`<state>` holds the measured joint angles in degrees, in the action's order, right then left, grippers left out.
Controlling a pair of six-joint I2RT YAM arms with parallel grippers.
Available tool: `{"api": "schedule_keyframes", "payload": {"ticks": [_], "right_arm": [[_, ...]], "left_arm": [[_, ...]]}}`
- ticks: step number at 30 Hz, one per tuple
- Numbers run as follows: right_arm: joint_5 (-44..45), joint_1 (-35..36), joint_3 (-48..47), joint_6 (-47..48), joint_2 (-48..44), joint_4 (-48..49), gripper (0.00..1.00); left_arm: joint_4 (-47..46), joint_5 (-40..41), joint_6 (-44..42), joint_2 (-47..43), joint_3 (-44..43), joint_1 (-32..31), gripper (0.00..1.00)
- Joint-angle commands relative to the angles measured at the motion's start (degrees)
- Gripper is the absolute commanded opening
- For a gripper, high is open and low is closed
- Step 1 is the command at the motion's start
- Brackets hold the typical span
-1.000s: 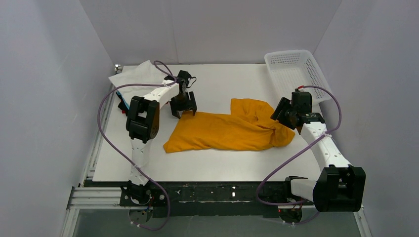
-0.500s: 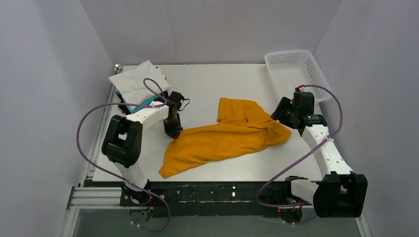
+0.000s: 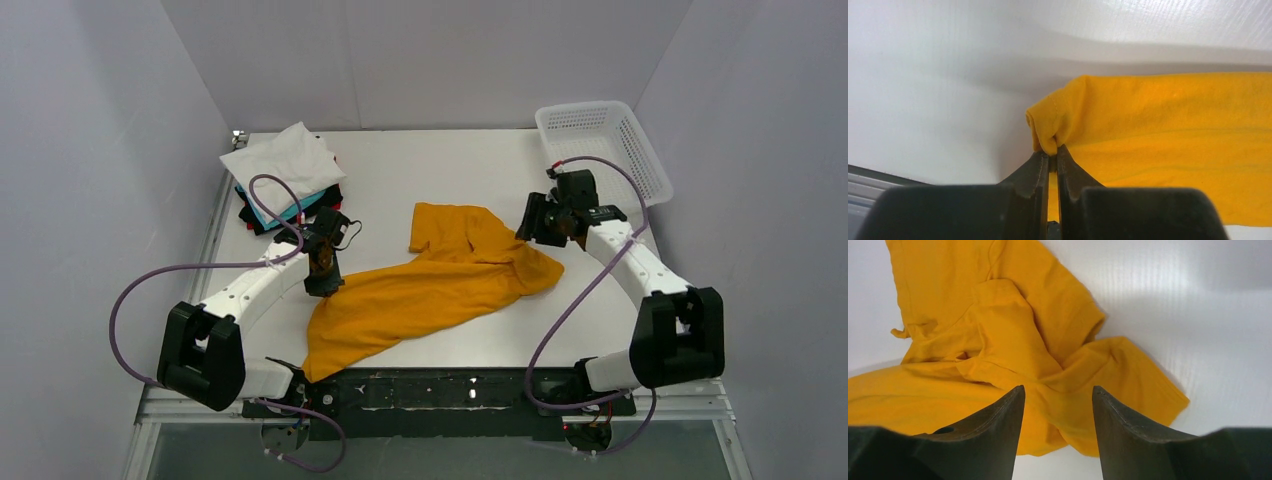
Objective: Fold and stack the t-shirts
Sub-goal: Flatten out the tshirt
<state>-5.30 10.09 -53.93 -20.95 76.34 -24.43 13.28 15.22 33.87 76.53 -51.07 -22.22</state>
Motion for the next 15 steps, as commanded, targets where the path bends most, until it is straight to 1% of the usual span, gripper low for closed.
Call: {"api": "schedule_keyframes", "payload": {"ticks": [1, 5, 7, 9, 11, 15], "right_arm": [[-1.31, 4.24, -7.92, 6.13, 7.14, 0.23, 0.59], [4.00, 6.81, -12.66, 8.69, 13.32, -0.74, 0.59], [4.69, 8.24, -15.14, 11.38, 15.58, 0.54, 0.59], [4.96, 9.75, -19.21, 13.62, 18.51, -0.08, 0.60], [7.13, 10.96, -23.51, 14.86, 21.82, -0.81, 0.60], [8.01, 11.52, -31.08, 14.83, 29.70, -2.82, 0.60]], "left_arm": [[7.47, 3.24, 0.18, -0.69, 0.87, 0.29, 0.00], [7.46, 2.48, 0.36, -0.32, 0.93, 0.29, 0.00], [7.15, 2.23, 0.54, -0.24, 1.16, 0.31, 0.00], [6.95, 1.86, 0.81, -0.16, 1.53, 0.33, 0.00], [6.59, 1.31, 1.22, -0.14, 1.93, 0.33, 0.00], [6.47, 0.40, 1.41, -0.03, 1.99, 0.33, 0.00]]}}
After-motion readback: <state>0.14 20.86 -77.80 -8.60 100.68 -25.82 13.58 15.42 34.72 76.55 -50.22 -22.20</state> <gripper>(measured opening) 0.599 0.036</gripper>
